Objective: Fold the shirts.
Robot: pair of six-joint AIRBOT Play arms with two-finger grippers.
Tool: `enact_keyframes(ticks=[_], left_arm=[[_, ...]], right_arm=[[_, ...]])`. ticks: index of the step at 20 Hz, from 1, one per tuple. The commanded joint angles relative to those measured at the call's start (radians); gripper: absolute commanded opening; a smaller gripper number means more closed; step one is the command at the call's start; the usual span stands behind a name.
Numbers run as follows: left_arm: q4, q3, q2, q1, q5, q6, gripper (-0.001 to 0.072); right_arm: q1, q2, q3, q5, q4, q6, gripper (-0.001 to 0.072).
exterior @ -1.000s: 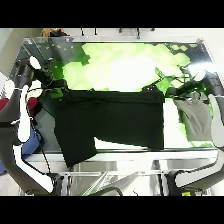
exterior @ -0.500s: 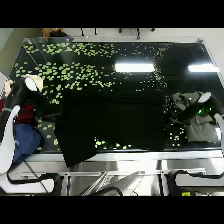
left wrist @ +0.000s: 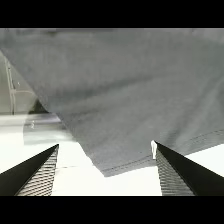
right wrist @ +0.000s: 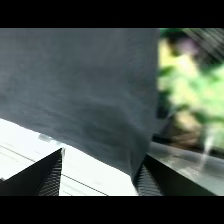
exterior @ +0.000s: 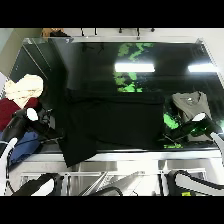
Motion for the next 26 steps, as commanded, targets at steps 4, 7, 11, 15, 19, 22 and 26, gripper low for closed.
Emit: enact_keyframes(ticks=[4,7,11,15,19,22,26], left_arm=[[0.001,-0.076,-0.017,0.001,0.083,0.0,0.0651],[-0.003,-0.076,-0.095,0.0,0.115,0.0,0.0651],[-0.134,-0.076,-0.15,0.0,0.172,0.055,0.0649],[-0.218,-0.052,-0.146,0.0,0.195,0.129,0.0051],[-0.216,0.014,-0.146,0.0,0.15,0.131,0.0017],[-0.196,0.061,-0.146,0.0,0.095,0.13,0.0017],[-0.166,0.068,-0.146,0.0,0.011,0.127,0.0017]], right_arm=[[0.001,0.01,-0.043,-0.047,0.058,-0.037,0.0501],[0.001,0.01,-0.043,-0.047,0.06,-0.037,0.0501],[0.001,0.01,-0.043,-0.047,0.06,-0.037,0.0501],[0.001,0.01,-0.043,-0.052,0.06,-0.037,0.0501],[0.001,0.01,-0.043,-0.045,0.063,-0.036,0.0499],[-0.001,0.016,-0.034,-0.04,0.061,-0.036,0.0264],[-0.002,0.027,-0.012,0.0,0.058,-0.033,0.0088]])
